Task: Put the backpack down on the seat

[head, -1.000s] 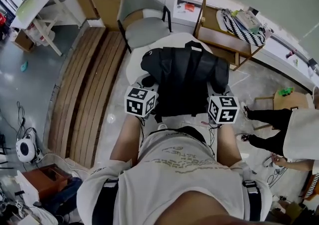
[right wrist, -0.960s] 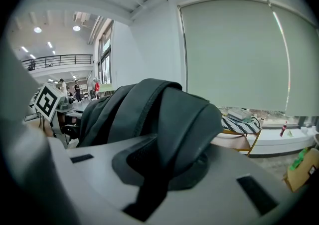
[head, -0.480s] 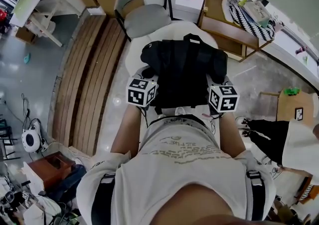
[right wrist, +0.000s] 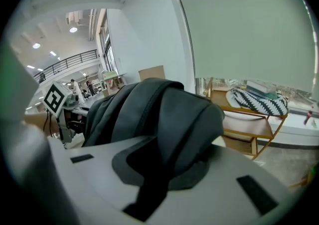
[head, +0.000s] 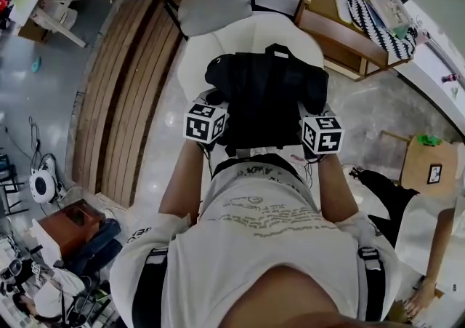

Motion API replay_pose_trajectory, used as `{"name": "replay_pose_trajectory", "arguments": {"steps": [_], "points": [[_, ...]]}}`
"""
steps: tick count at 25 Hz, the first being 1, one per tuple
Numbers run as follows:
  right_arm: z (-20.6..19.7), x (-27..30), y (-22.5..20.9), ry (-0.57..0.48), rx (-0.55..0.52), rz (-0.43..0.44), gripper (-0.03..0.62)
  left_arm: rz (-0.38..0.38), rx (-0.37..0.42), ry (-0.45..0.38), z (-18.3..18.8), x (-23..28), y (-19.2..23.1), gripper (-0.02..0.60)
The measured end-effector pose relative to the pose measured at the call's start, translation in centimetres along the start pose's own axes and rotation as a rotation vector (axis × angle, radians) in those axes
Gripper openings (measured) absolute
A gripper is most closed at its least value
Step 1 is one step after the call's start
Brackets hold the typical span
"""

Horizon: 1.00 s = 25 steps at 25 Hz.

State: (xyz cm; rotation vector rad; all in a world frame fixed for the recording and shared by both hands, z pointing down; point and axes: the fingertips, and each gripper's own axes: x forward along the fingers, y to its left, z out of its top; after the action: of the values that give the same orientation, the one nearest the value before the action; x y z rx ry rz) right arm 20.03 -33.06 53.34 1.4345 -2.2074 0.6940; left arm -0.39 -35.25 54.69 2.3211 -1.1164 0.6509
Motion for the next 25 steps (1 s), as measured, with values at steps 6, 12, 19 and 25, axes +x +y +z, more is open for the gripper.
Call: {"name": "replay_pose_trajectory", "arguments": {"steps": [6, 12, 19, 25], "points": [[-4.2, 4.9, -0.4, 0.070, 0.007, 0.030, 0.054, 0.010, -0.055, 0.080, -5.1, 3.3, 2.6, 0.028], [-9.0, 9.9, -1.7, 0.121, 0.029, 0.060, 0.055, 0.022, -0.095, 0.141, -10.0, 7.2, 4.5, 0.028], [-15.5, 17.1, -3.6, 0.169, 0.052, 0.071, 0.055, 0.007, -0.086, 0.225, -16.4, 13.4, 7.6, 0.028], [-20.6, 23.1, -4.2, 0.216, 0.039, 0.083, 0.055, 0.018, -0.096, 0.283, -22.4, 17.3, 10.7, 0.028]]}}
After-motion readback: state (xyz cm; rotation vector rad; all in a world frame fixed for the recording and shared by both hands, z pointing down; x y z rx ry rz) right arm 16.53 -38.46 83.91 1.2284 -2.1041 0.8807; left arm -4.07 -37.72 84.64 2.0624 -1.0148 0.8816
